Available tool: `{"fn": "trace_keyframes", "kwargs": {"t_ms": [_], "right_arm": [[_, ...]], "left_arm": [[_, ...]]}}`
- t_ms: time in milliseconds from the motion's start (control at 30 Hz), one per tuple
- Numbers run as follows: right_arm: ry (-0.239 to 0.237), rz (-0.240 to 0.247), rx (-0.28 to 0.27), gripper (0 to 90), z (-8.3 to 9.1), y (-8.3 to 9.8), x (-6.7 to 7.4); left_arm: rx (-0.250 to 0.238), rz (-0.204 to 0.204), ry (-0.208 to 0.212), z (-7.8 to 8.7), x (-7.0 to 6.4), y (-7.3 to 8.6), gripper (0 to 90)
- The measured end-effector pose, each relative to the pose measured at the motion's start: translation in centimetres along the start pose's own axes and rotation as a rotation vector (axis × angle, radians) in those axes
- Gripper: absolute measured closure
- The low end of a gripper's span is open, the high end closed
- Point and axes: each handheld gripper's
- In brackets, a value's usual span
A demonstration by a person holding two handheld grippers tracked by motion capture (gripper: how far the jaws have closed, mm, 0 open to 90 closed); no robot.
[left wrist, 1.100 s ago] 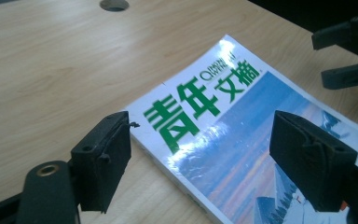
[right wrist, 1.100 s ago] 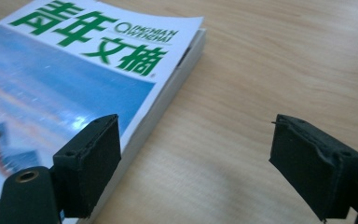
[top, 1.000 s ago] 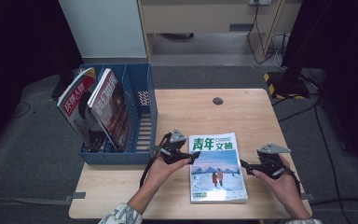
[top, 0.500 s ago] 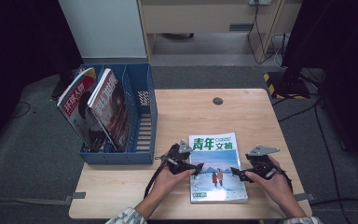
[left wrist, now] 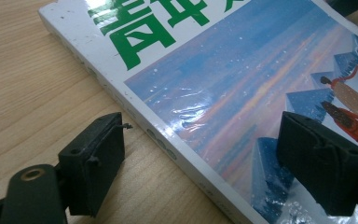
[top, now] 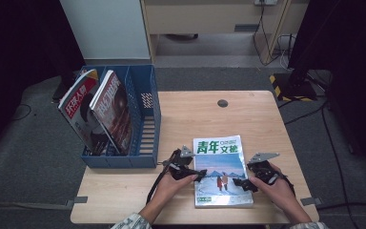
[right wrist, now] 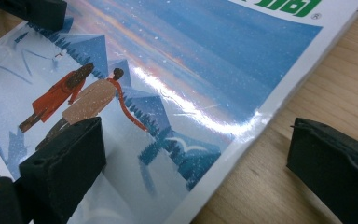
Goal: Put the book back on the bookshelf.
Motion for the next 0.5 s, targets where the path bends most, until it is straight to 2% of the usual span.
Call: {"fn": "trace_keyframes", "kwargs": {"t_ms": [33, 67, 100, 167, 267, 300, 367, 500], "right_arm": [[-0.005, -0.009, 0.0, 3.7, -0.1, -0.1, 0.0], [-0.01, -0.005, 0.001, 2.9, -0.2, 0.0, -0.1], [-0.018, -0.022, 0.002, 1.9, -0.3, 0.0, -0.1], [-0.019, -0.013, 0.007, 1.6, -0.4, -0.1, -0.2], [-0.018, -0.015, -0.002, 1.7, -0.4, -0.1, -0.2], [-0.02, -0.016, -0.01, 1.7, -0.4, 0.0, -0.1], [-0.023, -0.013, -0.011, 1.8, -0.4, 0.1, -0.2], [-0.038, 0.0, -0.018, 1.0, -0.6, 0.1, 0.1]], "left_arm": [[0.002, -0.005, 0.005, 0.0, 0.0, 0.0, 14.4], [0.02, -0.002, 0.0, 0.1, 0.0, -0.1, 13.9], [0.029, -0.01, -0.013, 0.4, 0.0, -0.1, 12.8], [0.027, -0.011, -0.024, 0.7, 0.0, 0.1, 12.2], [0.031, 0.033, -0.018, 1.0, -0.1, 0.6, 11.1], [0.019, 0.038, -0.011, 1.0, -0.3, 0.9, 11.0], [-0.004, 0.031, -0.007, 0.9, -0.7, 1.2, 10.1], [-0.001, 0.008, 0.021, 0.7, -1.2, 1.2, 10.1]]}}
Point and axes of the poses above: each handheld gripper's, and its own axes: z roughly backward along the jaws, y roughly out of its underside, x roughly to its left, and after that the axes turned 5 degrees about -x, right-handed
